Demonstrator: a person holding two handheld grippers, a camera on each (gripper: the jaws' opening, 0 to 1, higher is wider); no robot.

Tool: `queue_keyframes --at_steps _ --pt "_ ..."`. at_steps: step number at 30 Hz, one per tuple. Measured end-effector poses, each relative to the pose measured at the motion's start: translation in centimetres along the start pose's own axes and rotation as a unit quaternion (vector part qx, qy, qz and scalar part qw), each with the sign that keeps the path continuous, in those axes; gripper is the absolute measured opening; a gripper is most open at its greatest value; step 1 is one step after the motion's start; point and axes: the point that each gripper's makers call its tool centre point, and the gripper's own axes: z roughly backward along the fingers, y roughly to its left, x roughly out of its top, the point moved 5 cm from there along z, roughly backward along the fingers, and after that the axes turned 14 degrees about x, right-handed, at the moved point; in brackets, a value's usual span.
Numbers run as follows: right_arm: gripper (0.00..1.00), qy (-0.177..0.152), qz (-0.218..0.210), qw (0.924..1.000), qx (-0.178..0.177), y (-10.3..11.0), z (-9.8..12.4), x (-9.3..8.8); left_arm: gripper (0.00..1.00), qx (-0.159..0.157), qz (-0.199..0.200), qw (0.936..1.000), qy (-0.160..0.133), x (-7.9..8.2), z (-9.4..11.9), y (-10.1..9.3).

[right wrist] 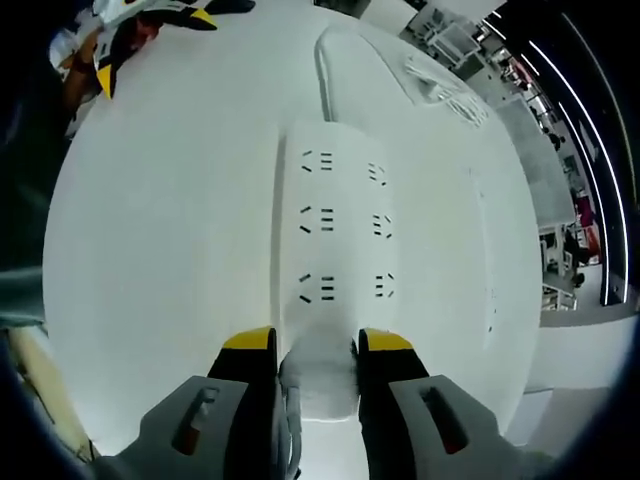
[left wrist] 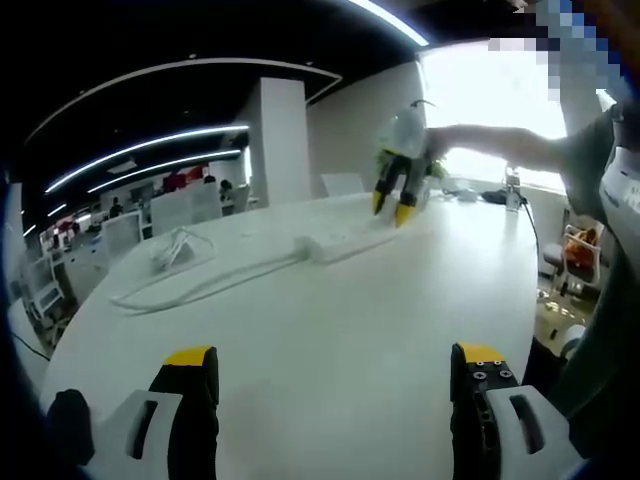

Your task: Straighten the power strip on the desk, plug the charger into it

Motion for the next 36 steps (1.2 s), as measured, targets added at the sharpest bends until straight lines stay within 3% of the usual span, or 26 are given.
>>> queue_keyframes --at_steps 4,12,24,28,36 --pt "0.28 -0.002 -0.003 1.0000 0.005 -0.14 0.00 -0.01 1.00 0.000 -0.001 1.0000 0.000 0.04 -0.03 0.01" --pt "0.28 -0.036 -0.012 0.9985 0.041 -0.36 0.06 -0.16 1.00 0.001 -0.001 1.0000 0.003 -0.07 -0.01 0.05" --pt "0.29 -0.013 0.004 0.9999 -0.006 0.13 -0.38 0.13 1.00 0.003 0.002 1.0000 0.006 -0.35 -0.01 0.08" --pt "0.29 -0.004 0.003 1.0000 -0.005 0.05 -0.41 0.13 1.00 0.002 0.002 1.0000 0.005 -0.33 -0.02 0.03" --pt "0.29 -0.020 0.000 0.9998 0.004 0.17 -0.47 0.14 1.00 -0.002 0.001 1.0000 0.006 -0.40 -0.19 -0.17"
